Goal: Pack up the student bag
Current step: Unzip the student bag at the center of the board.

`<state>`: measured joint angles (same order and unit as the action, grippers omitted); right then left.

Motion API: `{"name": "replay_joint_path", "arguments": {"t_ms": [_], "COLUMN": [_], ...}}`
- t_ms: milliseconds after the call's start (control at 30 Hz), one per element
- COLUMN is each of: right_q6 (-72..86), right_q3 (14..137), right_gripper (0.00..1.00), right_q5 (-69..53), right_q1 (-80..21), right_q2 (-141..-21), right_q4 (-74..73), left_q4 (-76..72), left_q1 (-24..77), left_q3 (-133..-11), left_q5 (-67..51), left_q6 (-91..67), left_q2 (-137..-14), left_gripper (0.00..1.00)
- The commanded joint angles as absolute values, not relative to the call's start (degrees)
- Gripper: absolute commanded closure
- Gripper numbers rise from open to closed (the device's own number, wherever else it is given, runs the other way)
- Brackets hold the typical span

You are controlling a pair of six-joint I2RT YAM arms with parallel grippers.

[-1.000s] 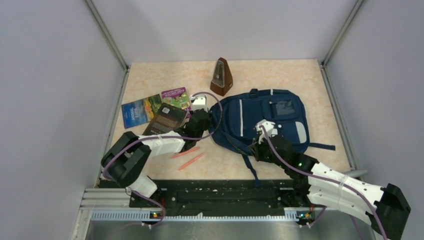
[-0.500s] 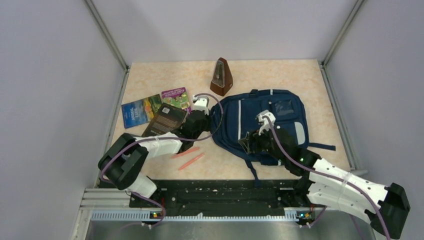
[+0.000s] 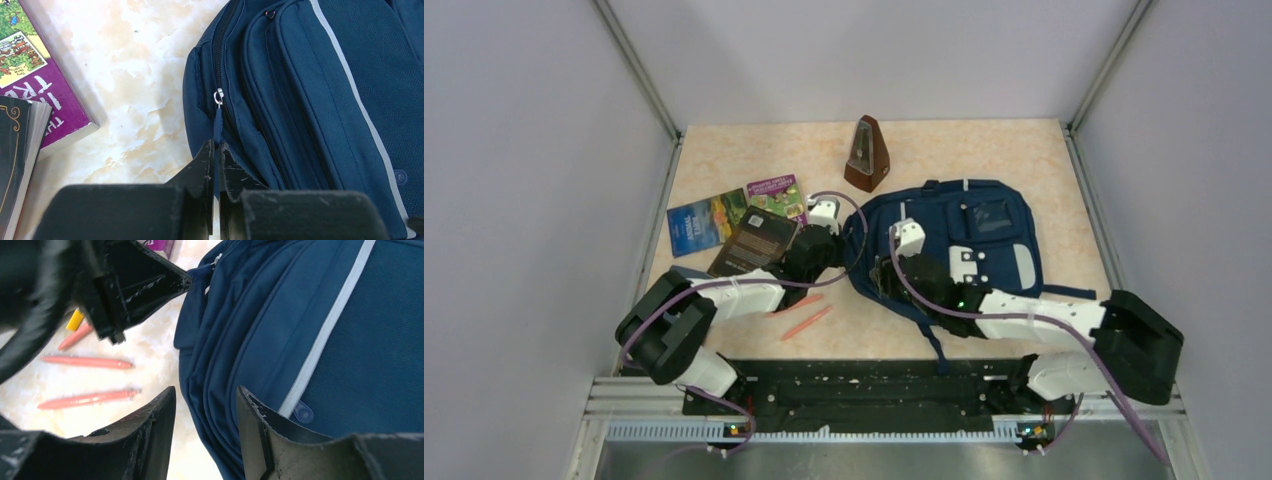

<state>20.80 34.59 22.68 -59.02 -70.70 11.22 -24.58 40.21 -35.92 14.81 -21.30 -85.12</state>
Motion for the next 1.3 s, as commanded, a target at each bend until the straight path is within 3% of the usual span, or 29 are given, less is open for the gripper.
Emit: {"name": "replay_joint_path", "arguments": {"t_ms": [0,400,667,967,1033,1167,1267], "right_q6": [26.52,27.81,28.46,28.75,28.58,28.41,26.85], "right_q3": [39.01,45.02,54.01,55.93,55.39,53.57,51.25], "right_gripper": [0.54,0.58,0.65,0.69,0.76,0.99,1.0], "right_q5": [28.08,33.52,38.92,38.33,37.59,36.86,35.62], "right_q1": [-59.7,-59.94,-59.4,-58.15,-57.95,-57.88,-57.86], "right_q2": [-79.07,-92.18,-99.25,-103.3,-103.45,-102.43,-100.22], "right_q4": [21.76,25.71,16.06,15.76,16.82,18.18,19.76], "left_q4": [-27.07,-27.89,-28.16,-28.24,-28.13,-27.33,-26.63], "left_q1": [40.3,40.26,40.26,40.25,40.29,40.25,40.25], "left_q3": [-35.34,-34.83,-35.13,-35.03,-35.25,-35.84,-36.17], "left_q5": [14.03,13.62,13.62,13.35,13.28,13.76,15.07], "left_q6": [-21.79,-22.62,-22.96,-24.1,-24.41,-25.06,-25.69], "left_q2": [-83.11,-82.87,-83.19,-82.66,-82.75,-83.03,-83.1], "left_gripper": [1.0,1.0,1.0,1.0,1.0,1.0,1.0]}}
